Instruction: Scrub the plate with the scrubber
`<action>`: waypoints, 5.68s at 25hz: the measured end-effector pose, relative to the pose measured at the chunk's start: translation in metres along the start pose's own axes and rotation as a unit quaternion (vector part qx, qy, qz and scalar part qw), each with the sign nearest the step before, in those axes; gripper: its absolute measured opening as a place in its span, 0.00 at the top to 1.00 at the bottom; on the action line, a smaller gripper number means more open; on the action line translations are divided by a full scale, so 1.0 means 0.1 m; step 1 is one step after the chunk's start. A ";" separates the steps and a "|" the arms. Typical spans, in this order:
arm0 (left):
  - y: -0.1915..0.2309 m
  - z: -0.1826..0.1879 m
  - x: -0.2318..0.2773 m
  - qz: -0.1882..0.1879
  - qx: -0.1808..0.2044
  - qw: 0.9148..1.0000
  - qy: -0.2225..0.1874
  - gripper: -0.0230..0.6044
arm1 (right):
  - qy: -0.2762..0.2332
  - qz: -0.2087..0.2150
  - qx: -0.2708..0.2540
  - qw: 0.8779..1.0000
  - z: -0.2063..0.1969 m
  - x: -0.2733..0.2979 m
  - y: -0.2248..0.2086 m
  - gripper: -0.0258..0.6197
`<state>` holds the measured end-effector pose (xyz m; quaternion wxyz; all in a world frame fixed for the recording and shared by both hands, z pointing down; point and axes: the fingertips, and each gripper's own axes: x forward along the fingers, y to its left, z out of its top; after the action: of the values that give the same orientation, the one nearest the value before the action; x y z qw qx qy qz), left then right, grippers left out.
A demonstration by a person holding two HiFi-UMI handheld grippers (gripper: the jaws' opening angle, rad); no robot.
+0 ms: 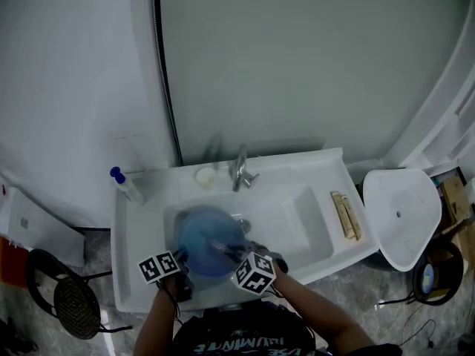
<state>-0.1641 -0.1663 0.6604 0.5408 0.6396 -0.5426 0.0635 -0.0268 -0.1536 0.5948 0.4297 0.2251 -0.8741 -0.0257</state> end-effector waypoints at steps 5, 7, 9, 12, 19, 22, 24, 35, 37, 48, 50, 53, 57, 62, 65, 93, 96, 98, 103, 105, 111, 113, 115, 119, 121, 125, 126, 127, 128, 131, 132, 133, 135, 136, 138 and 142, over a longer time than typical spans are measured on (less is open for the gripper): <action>0.04 -0.07 0.13 0.004 -0.006 1.000 0.015 0.89 | 0.010 -0.017 0.028 0.999 -0.14 -0.01 -0.15 0.84; 0.05 -0.10 0.18 0.005 -0.007 1.000 0.021 0.89 | 0.015 -0.019 0.037 0.999 -0.20 -0.01 -0.17 0.84; 0.06 -0.12 0.23 0.008 -0.004 1.000 0.029 0.89 | 0.019 -0.020 0.045 0.999 -0.25 -0.01 -0.18 0.84; 0.08 -0.15 0.33 0.014 0.000 0.999 0.042 0.89 | 0.026 -0.019 0.055 0.998 -0.34 0.01 -0.19 0.84; 0.11 -0.23 0.56 0.021 -0.007 0.998 0.063 0.89 | 0.041 -0.019 0.074 0.996 -0.55 0.02 -0.30 0.84; 0.10 -0.25 0.62 0.021 -0.010 0.997 0.068 0.89 | 0.046 -0.018 0.082 0.995 -0.61 0.06 -0.36 0.84; 0.13 -0.28 0.67 0.025 -0.015 0.997 0.072 0.89 | 0.047 -0.016 0.088 0.995 -0.63 0.09 -0.39 0.84; 0.24 -0.44 0.77 0.060 0.034 0.991 0.111 0.89 | 0.052 0.009 0.098 0.994 -0.71 0.19 -0.34 0.84; 0.23 -0.46 0.78 0.055 0.037 0.991 0.115 0.86 | 0.053 0.011 0.098 0.994 -0.73 0.20 -0.34 0.84; 0.14 -0.56 0.76 0.034 0.044 0.992 0.117 0.62 | 0.052 0.007 0.105 0.993 -0.72 0.19 -0.32 0.84; 0.12 -0.54 0.72 0.034 0.058 0.991 0.114 0.59 | 0.053 0.004 0.106 0.993 -0.71 0.18 -0.31 0.84; 0.08 -0.55 0.66 0.029 0.071 0.990 0.120 0.56 | 0.049 0.000 0.113 0.992 -0.69 0.18 -0.30 0.84; 0.00 -0.52 0.56 0.014 0.072 0.991 0.111 0.54 | 0.043 -0.009 0.117 0.992 -0.63 0.17 -0.28 0.84; -0.22 -0.46 0.37 -0.036 0.082 0.991 0.095 0.54 | 0.030 -0.027 0.138 0.990 -0.52 0.12 -0.24 0.84; -0.37 -0.46 0.24 -0.072 0.099 0.988 0.098 0.54 | 0.020 -0.043 0.157 0.986 -0.46 0.10 -0.18 0.84; -0.42 -0.15 -0.75 -0.126 0.320 0.937 -0.066 0.91 | -0.012 -0.173 0.211 0.962 -0.16 -0.35 0.29 0.84; -0.47 -0.18 -0.78 -0.123 0.314 0.938 -0.075 0.91 | -0.021 -0.169 0.210 0.963 -0.14 -0.37 0.33 0.84; -0.49 -0.22 -0.82 -0.119 0.314 0.939 -0.078 0.91 | -0.026 -0.169 0.212 0.962 -0.15 -0.41 0.37 0.84; -0.54 -0.43 -1.02 -0.106 0.330 0.935 -0.080 0.91 | -0.065 -0.171 0.259 0.948 -0.18 -0.66 0.48 0.84; -0.56 -0.51 -1.10 -0.102 0.332 0.934 -0.083 0.91 | -0.087 -0.166 0.285 0.940 -0.18 -0.77 0.56 0.84; -0.63 -0.90 -1.39 -0.103 0.336 0.932 -0.087 0.91 | -0.111 -0.168 0.299 0.933 -0.31 -1.07 0.91 0.84; -0.62 -1.01 -1.51 -0.103 0.337 0.932 -0.091 0.91 | -0.124 -0.169 0.310 0.927 -0.31 -1.18 1.02 0.84; -0.60 -1.12 -1.65 -0.102 0.331 0.933 -0.097 0.91 | -0.128 -0.171 0.310 0.926 -0.33 -1.29 1.16 0.84; -0.55 -1.40 -1.97 -0.098 0.323 0.935 -0.108 0.91 | -0.127 -0.165 0.307 0.929 -0.39 -1.48 1.50 0.84; -0.49 -1.54 -2.12 -0.097 0.318 0.937 -0.112 0.91 | -0.126 -0.160 0.307 0.930 -0.41 -1.54 1.67 0.84; -0.40 -1.80 -2.38 -0.091 0.311 0.938 -0.120 0.91 | -0.125 -0.154 0.303 0.932 -0.40 -1.70 1.95 0.84; -0.38 -1.85 -2.44 -0.090 0.310 0.939 -0.122 0.91 | -0.127 -0.152 0.302 0.932 -0.41 -1.72 2.02 0.84; -0.36 -1.91 -2.50 -0.088 0.309 0.939 -0.124 0.91 | -0.130 -0.150 0.302 0.932 -0.42 -1.72 2.08 0.84; -0.34 -1.96 -2.56 -0.086 0.308 0.939 -0.125 0.91 | -0.131 -0.148 0.303 0.932 -0.43 -1.72 2.14 0.84; -0.27 -2.09 -2.72 -0.080 0.305 0.940 -0.128 0.91 | -0.133 -0.140 0.307 0.932 -0.45 -1.75 2.30 0.84; -0.26 -2.13 -2.77 -0.078 0.303 0.941 -0.129 0.91 | -0.135 -0.138 0.308 0.932 -0.45 -1.77 2.34 0.84; -0.25 -2.16 -2.82 -0.076 0.301 0.942 -0.129 0.91 | -0.136 -0.137 0.308 0.932 -0.45 -1.78 2.38 0.84; -0.25 -2.22 -2.89 -0.076 0.298 0.942 -0.131 0.91 | -0.137 -0.135 0.309 0.931 -0.47 -1.81 2.45 0.84; -0.25 -2.25 -2.91 -0.077 0.297 0.943 -0.132 0.91 | -0.137 -0.134 0.310 0.931 -0.49 -1.81 2.48 0.84; -0.27 -2.30 -2.96 -0.083 0.294 0.943 -0.132 0.91 | -0.135 -0.134 0.312 0.931 -0.53 -1.81 2.54 0.84; -0.32 -2.38 -3.00 -0.093 0.305 0.939 -0.127 0.91 | -0.137 -0.139 0.320 0.927 -0.55 -1.86 2.63 0.84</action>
<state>-0.1407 0.1969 0.5371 0.2500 0.8239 -0.5000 0.0933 0.0160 0.1675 0.5545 0.2030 0.4636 -0.8465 0.1651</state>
